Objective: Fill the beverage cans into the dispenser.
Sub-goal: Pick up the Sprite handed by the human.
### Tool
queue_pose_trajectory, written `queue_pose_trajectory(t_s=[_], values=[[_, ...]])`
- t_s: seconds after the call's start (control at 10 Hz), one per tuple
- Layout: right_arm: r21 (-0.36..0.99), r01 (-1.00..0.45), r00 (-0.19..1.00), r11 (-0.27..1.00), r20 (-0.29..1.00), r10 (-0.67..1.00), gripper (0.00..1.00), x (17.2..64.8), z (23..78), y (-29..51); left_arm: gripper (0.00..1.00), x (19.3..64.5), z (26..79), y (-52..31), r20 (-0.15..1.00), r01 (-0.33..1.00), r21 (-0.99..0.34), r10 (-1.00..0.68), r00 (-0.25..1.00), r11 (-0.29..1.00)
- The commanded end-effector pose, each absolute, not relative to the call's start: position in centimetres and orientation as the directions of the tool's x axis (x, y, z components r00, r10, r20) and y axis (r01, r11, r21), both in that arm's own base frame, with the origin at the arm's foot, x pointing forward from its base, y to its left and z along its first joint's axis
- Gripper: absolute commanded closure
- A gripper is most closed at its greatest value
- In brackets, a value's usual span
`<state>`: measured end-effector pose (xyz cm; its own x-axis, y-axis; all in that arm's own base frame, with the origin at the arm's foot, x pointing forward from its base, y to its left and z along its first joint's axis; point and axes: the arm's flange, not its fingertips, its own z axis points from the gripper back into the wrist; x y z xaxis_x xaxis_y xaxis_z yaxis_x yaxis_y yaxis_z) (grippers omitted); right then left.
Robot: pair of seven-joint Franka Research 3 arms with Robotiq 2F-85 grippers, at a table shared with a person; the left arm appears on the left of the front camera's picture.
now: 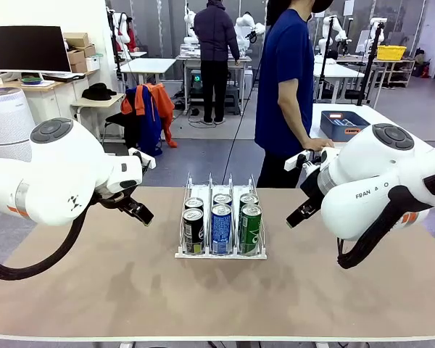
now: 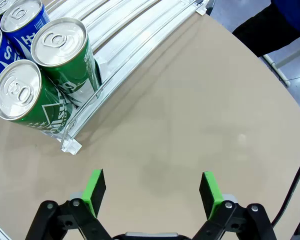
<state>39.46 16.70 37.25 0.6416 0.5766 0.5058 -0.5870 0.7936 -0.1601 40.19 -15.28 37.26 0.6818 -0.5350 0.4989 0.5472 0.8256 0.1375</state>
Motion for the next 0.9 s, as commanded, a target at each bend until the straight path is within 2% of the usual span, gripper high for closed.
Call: queue_pose_trajectory(t_s=[0.0, 0.7, 0.8], values=[[-0.16, -0.587, 0.642, 0.794, 0.506, 0.576, 0.0, 39.5, 37.3, 16.7, 0.0, 40.2, 37.3, -15.2, 0.499, 0.545, 0.137, -0.533, 0.683, 0.827], [-0.16, -0.587, 0.642, 0.794, 0.506, 0.577, 0.0, 39.5, 37.3, 16.7, 0.0, 40.2, 37.3, -15.3, 0.499, 0.547, 0.138, -0.535, 0.682, 0.825], [-0.094, -0.593, 0.663, 0.8, 0.507, 0.551, 0.0, 37.4, 37.2, 18.2, 0.0, 39.1, 39.0, -13.9, 0.455, 0.633, 0.1, -0.601, 0.657, 0.768]])
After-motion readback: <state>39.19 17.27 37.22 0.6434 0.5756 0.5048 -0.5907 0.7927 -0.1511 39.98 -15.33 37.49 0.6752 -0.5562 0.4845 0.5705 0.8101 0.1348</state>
